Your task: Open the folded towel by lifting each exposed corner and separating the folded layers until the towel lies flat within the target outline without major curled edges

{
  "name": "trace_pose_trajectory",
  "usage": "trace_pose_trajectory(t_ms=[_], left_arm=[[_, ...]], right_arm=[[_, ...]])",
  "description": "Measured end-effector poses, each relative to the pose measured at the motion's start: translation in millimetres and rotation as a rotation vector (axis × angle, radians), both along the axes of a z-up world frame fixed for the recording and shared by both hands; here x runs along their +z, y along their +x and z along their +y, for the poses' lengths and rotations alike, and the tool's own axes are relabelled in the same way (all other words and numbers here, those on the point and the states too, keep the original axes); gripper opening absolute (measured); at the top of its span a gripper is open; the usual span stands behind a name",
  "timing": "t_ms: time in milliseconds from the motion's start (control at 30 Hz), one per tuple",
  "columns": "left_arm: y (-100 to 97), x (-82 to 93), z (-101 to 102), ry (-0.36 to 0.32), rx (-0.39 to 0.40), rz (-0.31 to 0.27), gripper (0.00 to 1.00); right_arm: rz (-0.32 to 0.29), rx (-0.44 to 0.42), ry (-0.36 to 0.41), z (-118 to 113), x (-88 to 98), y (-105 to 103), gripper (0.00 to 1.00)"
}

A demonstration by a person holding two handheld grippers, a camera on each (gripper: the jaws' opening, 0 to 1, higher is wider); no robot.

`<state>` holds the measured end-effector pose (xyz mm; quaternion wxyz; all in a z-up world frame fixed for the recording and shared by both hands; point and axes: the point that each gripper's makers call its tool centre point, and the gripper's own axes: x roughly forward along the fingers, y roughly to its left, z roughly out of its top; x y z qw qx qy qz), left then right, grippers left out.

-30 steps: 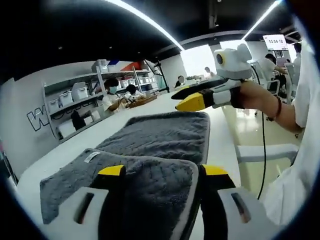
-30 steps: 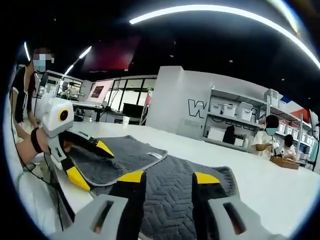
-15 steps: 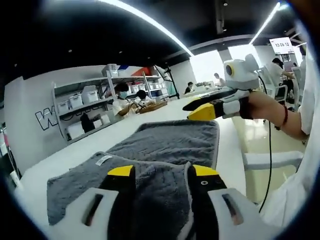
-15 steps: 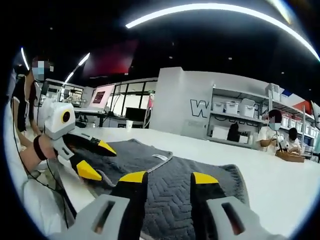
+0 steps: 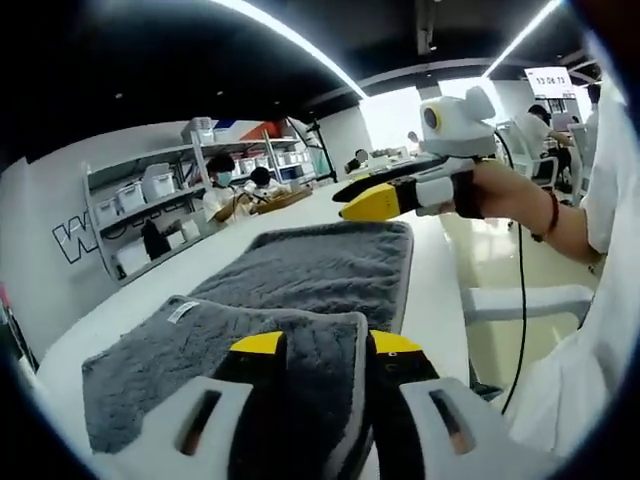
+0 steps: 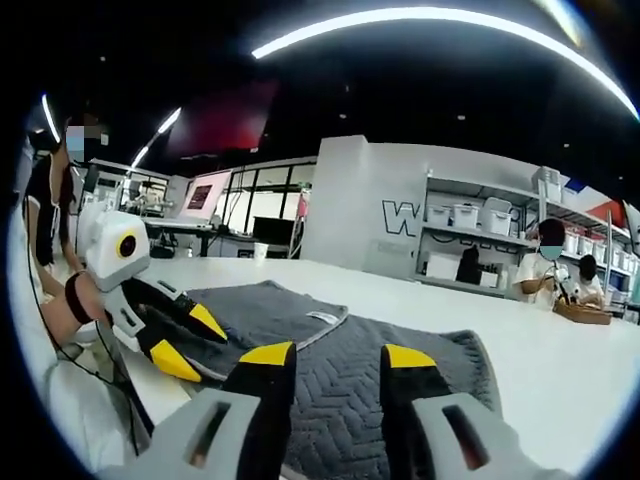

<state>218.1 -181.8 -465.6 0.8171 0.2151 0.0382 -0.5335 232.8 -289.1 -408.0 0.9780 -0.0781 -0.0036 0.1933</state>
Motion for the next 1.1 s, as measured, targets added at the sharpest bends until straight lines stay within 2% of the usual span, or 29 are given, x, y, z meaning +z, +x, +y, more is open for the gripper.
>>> trace_pose_trajectory(t_ms=[100, 233, 333, 433, 567, 700, 900, 967, 1100], left_arm=[[-0.5, -0.4, -5.3, -0.017, 0.010, 0.014, 0.29], [0.1, 0.2, -5.8, -0.002, 0.018, -0.020, 0.27], [3.7, 1.9, -3.8, -0.017, 0.025, -0.011, 0.16], [4.9, 7.6, -3.1, -0.045, 0.028, -0.017, 0.14], [2.1, 9.0, -3.7, -0.068, 0.013, 0.004, 0.04], [1.2, 9.7, -2.9, -0.066, 0.010, -0.015, 0.03], [-0.7, 10.3, -2.8, -0.094, 0.001, 0.017, 0.02], [-3.5, 12.7, -4.4, -0.125, -0.010, 0.051, 0.02], [-3.3, 21.1, -2.3, -0.181, -0.013, 0.057, 0.02]], right_arm=[[0.005, 0.009, -0.005, 2.2, -1.5, -0.5, 0.30], [0.007, 0.020, -0.002, 5.4, -2.7, -1.0, 0.30], [0.009, 0.017, -0.004, 5.3, -3.0, -0.5, 0.29], [0.003, 0.023, 0.002, 6.6, -0.3, -1.0, 0.29], [-0.005, 0.035, 0.002, 10.4, 3.5, -0.7, 0.29], [-0.006, 0.042, 0.001, 13.9, 3.7, -0.8, 0.29], [-0.002, 0.051, -0.001, 16.5, 2.7, -0.2, 0.29], [-0.002, 0.052, 0.005, 17.3, 2.8, 0.6, 0.29], [0.001, 0.081, 0.035, 25.2, 2.6, 1.2, 0.30]])
